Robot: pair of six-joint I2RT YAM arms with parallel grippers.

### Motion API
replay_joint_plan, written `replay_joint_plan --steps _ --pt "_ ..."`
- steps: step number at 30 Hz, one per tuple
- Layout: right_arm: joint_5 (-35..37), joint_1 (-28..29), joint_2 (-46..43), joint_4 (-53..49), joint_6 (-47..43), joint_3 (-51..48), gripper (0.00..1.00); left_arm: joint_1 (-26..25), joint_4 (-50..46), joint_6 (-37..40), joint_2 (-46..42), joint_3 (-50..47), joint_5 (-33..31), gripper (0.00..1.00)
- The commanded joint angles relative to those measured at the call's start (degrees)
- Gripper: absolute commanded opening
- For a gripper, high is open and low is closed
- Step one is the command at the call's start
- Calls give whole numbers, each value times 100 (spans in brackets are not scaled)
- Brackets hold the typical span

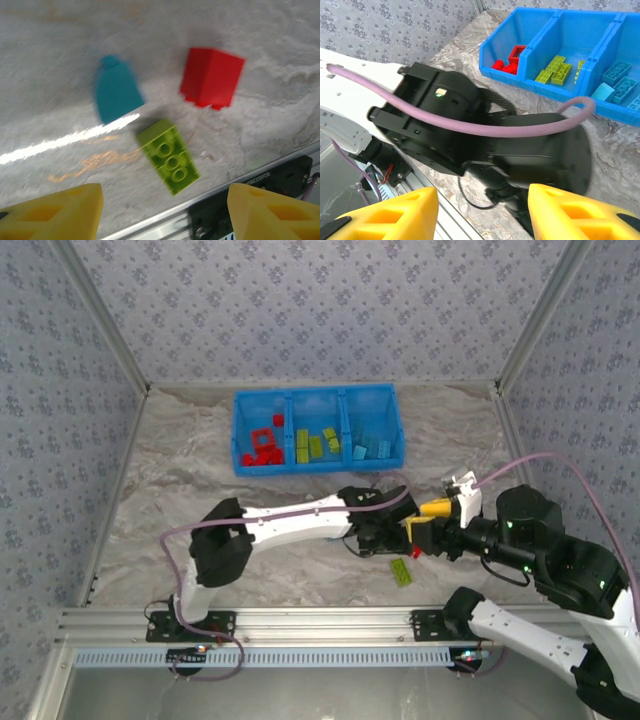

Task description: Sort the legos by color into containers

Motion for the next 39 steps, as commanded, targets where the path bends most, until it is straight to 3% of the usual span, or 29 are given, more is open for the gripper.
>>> replay_joint_plan --steps 1,10,21,30,34,39 --pt "-52 34 -207 -40 -14 -74 53 -76 -978 850 545 1383 -464 67" --pt "-252 33 -695 345 -7 95 55 -124 -1448 1636 1973 2925 -617 67" --pt "-139 17 -842 421 118 81 56 -209 -1379 2042 2772 3670 -766 67" --pt "-43 18 -848 403 129 -29 56 -242 -1309 2084 2988 3671 -711 51" --pt "-53 17 -878 395 136 -74 56 -253 -1280 2109 2926 3645 -806 37" --pt "-268 17 -866 429 41 56 56 -231 -1216 2150 2320 3336 -1069 33"
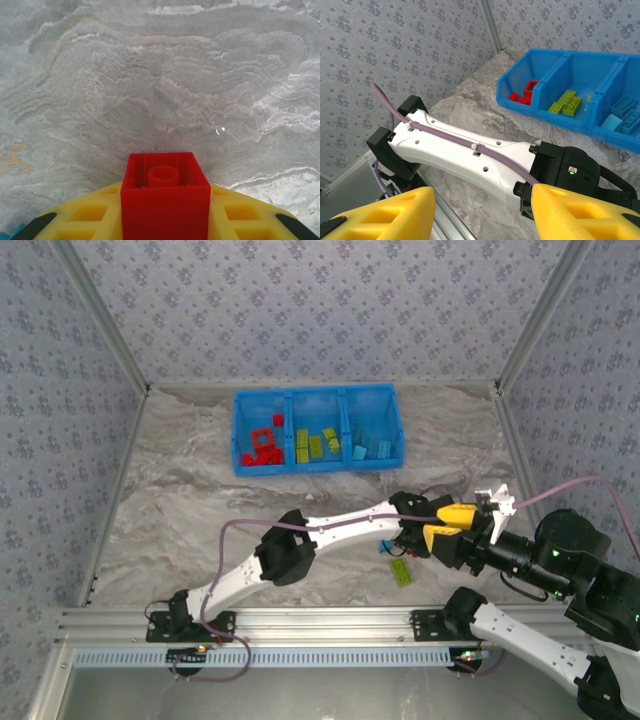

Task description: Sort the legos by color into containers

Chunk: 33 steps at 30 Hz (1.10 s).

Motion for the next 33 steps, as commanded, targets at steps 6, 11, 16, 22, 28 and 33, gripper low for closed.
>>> replay_joint_plan --steps 6,11,16,22,28,33 --pt "-653 0 524 106 -297 173 54 542 673 -124 -2300 -1848 -253 33" --pt "-678 213 1111 1012 -541 -244 54 1394 1011 -134 -3845 -3518 -176 32" --pt "424 1357 1863 1929 -943 -321 54 2556 823 202 -5106 -4566 -48 33" --pt "3115 3276 3068 3772 -1867 -834 57 4135 868 848 -5683 -5173 225 33" --pt "3957 3533 4243 5307 -2117 -994 57 5097 1512 1266 -4909 -4927 603 35" --pt "3819 3382 4668 5541 -1960 -899 57 5601 1813 1167 -3862 -4052 1132 36"
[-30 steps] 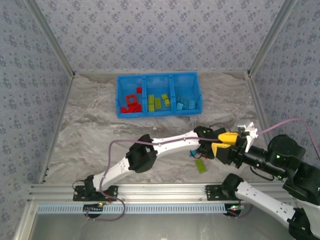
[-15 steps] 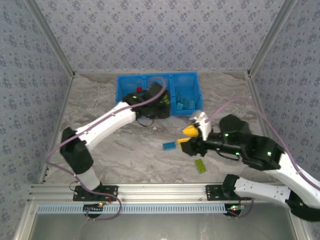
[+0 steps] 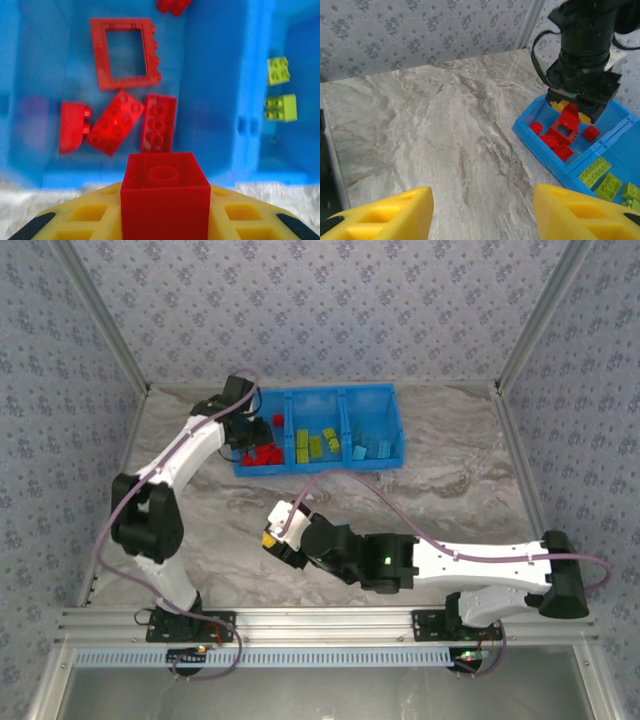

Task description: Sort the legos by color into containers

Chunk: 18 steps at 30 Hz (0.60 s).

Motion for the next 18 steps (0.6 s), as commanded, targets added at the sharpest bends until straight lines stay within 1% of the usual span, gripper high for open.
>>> replay_joint_plan --steps 1,3,5,8,15,18 --pt "271 -133 16 639 80 55 57 222 368 127 602 769 566 37" --pt "152 -257 -8 654 223 -36 57 283 254 111 1103 1320 739 37" --pt "55 -374 -31 668 340 -118 57 318 190 93 1523 1781 775 38" --pt "-121 -545 -58 821 469 -277 58 406 7 -24 2057 2356 935 38" --pt "-424 -815 124 961 621 -285 58 498 -291 -150 2889 3295 1246 41" --pt "-487 -882 238 973 620 -199 58 498 -363 -172 3054 3393 1271 42"
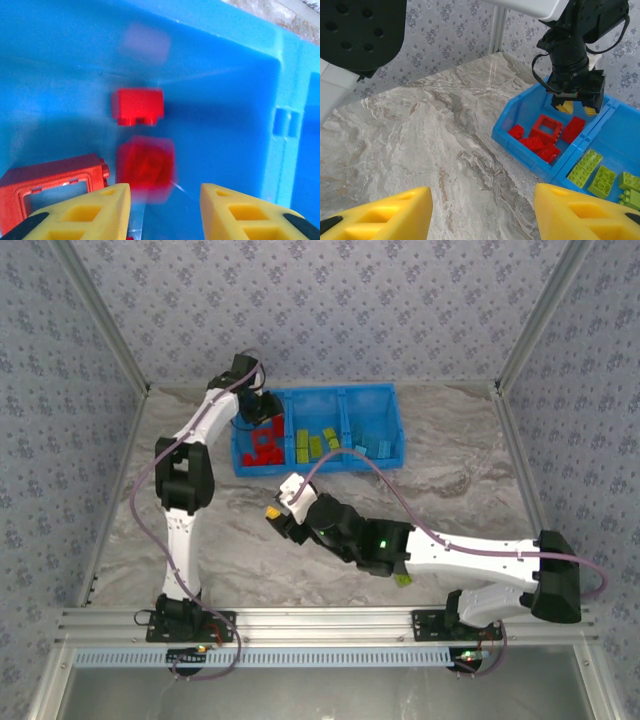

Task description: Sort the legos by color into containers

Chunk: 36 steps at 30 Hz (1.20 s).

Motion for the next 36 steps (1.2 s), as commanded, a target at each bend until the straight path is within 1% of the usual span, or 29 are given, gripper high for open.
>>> replay_joint_plan --steps 1,4,8,12,14,16,17,18,20,22,25,28,31,33,34,36 --pt "-168 -68 164 178 146 133 59 45 -282 -87 168 220 211 42" --pt "-99 -92 314 210 91 244 59 58 -296 -96 226 142 190 45" --pt "230 -15 670 246 -225 563 59 57 -172 -95 107 -99 117 48" --pt "527 30 961 269 -416 797 59 60 -173 -71 -181 -198 27 48" --pt "804 47 1002 224 -391 802 60 57 -235 -45 -409 -219 -93 49" --pt "1105 -13 1050 -121 -181 802 62 57 -300 -19 -760 -277 -254 50" --pt "1281 -62 1051 -447 32 999 62 49 -301 -12 -1007 -360 -375 50" --pt "1352 -114 1044 -751 215 979 63 49 -300 7 -1279 -465 -463 50" --pt "1344 -249 1004 -1296 480 899 69 32 -220 128 -1959 -870 -578 51" --pt "962 -421 999 -1841 504 550 73 -16 -160 202 -2706 -1434 -704 53" --pt "207 -673 1044 -2396 18 203 74 -114 -70 178 -3933 -2370 -796 54" --pt "-383 -957 1033 -2831 -212 -45 76 -408 41 201 -5196 -3397 -777 59" --pt "-1035 -1295 1022 -3153 -386 -156 80 -872 -54 309 -6232 -4113 -427 61" --pt "-1438 -1545 1142 -3359 -569 -123 81 -1445 -149 441 -6870 -4523 -328 64" --pt "-1533 -1606 1218 -3427 -671 -113 81 -1700 -171 475 -7111 -4702 -241 65" --pt "-1664 -1649 1427 -3564 -909 -66 82 -2312 -326 396 -7577 -5017 -299 66"
